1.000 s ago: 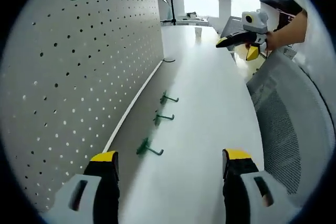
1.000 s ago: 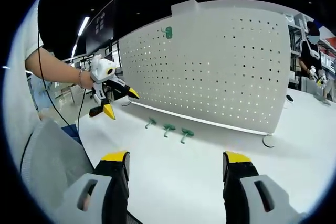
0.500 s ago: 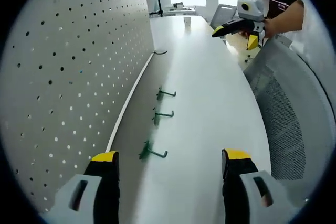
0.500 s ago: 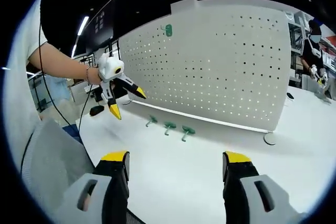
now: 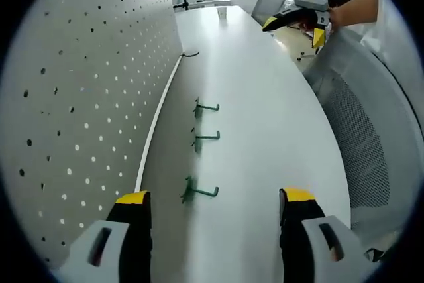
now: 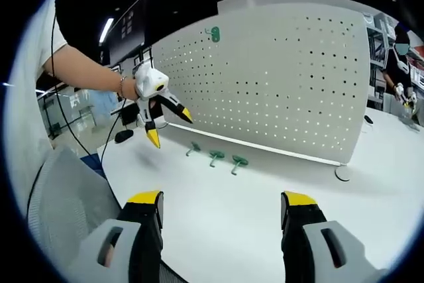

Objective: Insert the hook assembly into the mounting plate slot until the hook locks in place.

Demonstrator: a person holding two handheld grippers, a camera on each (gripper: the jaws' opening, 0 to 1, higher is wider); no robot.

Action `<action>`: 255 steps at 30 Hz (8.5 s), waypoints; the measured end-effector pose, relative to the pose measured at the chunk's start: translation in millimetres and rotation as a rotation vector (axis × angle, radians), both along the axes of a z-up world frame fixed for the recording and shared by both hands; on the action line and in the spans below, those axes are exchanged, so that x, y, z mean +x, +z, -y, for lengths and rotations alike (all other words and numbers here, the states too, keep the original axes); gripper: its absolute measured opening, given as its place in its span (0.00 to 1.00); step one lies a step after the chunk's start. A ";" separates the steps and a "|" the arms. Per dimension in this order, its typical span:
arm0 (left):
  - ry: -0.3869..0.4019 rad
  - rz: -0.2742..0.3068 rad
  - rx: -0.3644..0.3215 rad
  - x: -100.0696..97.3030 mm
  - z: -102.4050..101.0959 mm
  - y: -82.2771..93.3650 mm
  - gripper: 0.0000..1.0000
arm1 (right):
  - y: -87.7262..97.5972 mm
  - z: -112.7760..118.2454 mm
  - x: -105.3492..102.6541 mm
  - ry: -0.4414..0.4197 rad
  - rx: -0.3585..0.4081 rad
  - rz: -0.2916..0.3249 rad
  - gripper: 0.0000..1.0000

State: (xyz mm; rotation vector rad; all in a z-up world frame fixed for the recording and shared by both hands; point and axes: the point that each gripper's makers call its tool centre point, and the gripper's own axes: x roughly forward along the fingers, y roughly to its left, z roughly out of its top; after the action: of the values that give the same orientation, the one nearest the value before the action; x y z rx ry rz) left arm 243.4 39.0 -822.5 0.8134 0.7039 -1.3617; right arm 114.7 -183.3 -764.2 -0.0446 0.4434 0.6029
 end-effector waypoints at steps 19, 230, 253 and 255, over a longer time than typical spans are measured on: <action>-0.124 -0.001 0.119 14.3 4.6 -19.9 0.80 | -1.6 -1.7 1.9 0.019 -0.014 -0.018 0.70; 0.490 0.214 -0.533 21.3 15.1 92.4 0.02 | 22.7 -6.1 11.4 -0.030 0.073 0.044 0.68; 0.582 0.253 -0.750 -10.0 14.3 148.2 0.02 | 26.5 -17.1 5.4 -0.004 0.092 0.059 0.68; 0.576 0.268 -0.762 -13.2 15.2 153.3 0.02 | 26.1 -16.2 5.2 -0.006 0.094 0.060 0.68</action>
State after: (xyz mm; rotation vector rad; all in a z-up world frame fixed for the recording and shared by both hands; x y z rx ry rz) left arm 230.1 23.8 -669.2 0.1435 0.1422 -0.8567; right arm 120.0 -167.1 -738.1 0.0277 0.3564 0.6136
